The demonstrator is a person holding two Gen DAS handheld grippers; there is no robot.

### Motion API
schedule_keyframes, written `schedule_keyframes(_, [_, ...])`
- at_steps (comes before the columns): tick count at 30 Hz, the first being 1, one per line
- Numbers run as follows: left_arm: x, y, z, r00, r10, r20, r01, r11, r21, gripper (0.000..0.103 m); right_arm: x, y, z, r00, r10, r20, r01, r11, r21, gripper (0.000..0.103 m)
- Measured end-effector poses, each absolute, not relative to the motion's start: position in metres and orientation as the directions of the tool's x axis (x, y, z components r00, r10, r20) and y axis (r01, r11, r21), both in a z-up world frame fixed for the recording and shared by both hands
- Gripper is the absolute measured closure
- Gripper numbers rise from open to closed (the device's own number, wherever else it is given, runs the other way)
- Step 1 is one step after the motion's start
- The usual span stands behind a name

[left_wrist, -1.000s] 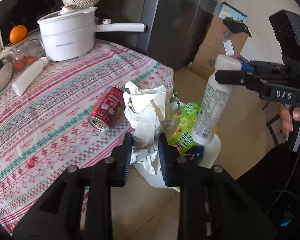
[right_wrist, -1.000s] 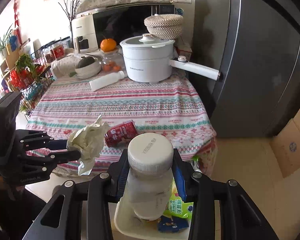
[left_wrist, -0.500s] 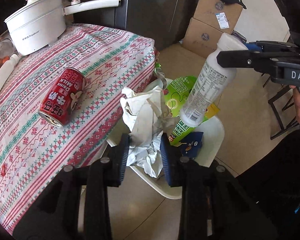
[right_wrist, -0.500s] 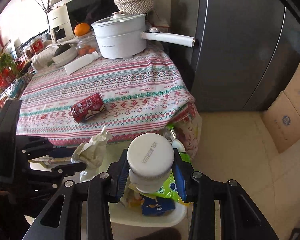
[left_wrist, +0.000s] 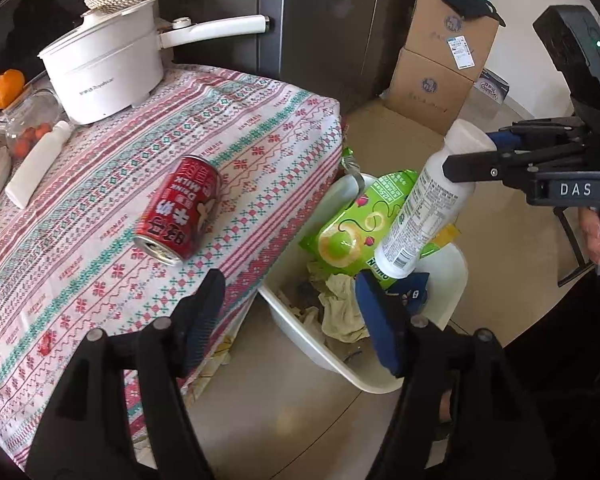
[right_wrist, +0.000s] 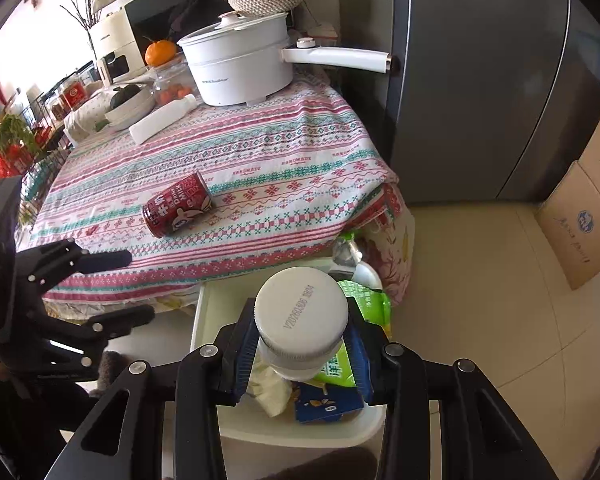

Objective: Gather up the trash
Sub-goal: 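Carry the paper wrapper and white bottle to the white bin and release both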

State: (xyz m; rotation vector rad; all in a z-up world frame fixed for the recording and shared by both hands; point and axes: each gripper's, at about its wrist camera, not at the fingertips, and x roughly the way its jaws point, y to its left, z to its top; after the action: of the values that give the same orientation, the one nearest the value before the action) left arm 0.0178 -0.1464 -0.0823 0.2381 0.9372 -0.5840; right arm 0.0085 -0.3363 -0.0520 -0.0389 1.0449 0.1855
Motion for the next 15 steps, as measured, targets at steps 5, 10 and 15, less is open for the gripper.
schedule_keyframes(5, [0.021, -0.126, -0.083, 0.469, -0.332, -0.818, 0.528, 0.848, -0.042, 0.033, 0.017, -0.324, -0.063, 0.455, 0.149, -0.878, -0.173, 0.982, 0.077, 0.062])
schedule_keyframes(10, [0.02, -0.111, -0.085, 0.474, -0.316, -0.822, 0.506, 0.861, -0.04, 0.032, 0.026, -0.309, -0.072, 0.428, 0.186, -0.885, -0.176, 0.977, 0.12, 0.062])
schedule_keyframes(15, [0.017, -0.1, -0.084, 0.482, -0.308, -0.82, 0.492, 0.87, -0.037, 0.031, 0.036, -0.297, -0.078, 0.421, 0.191, -0.887, -0.174, 0.976, 0.128, 0.062])
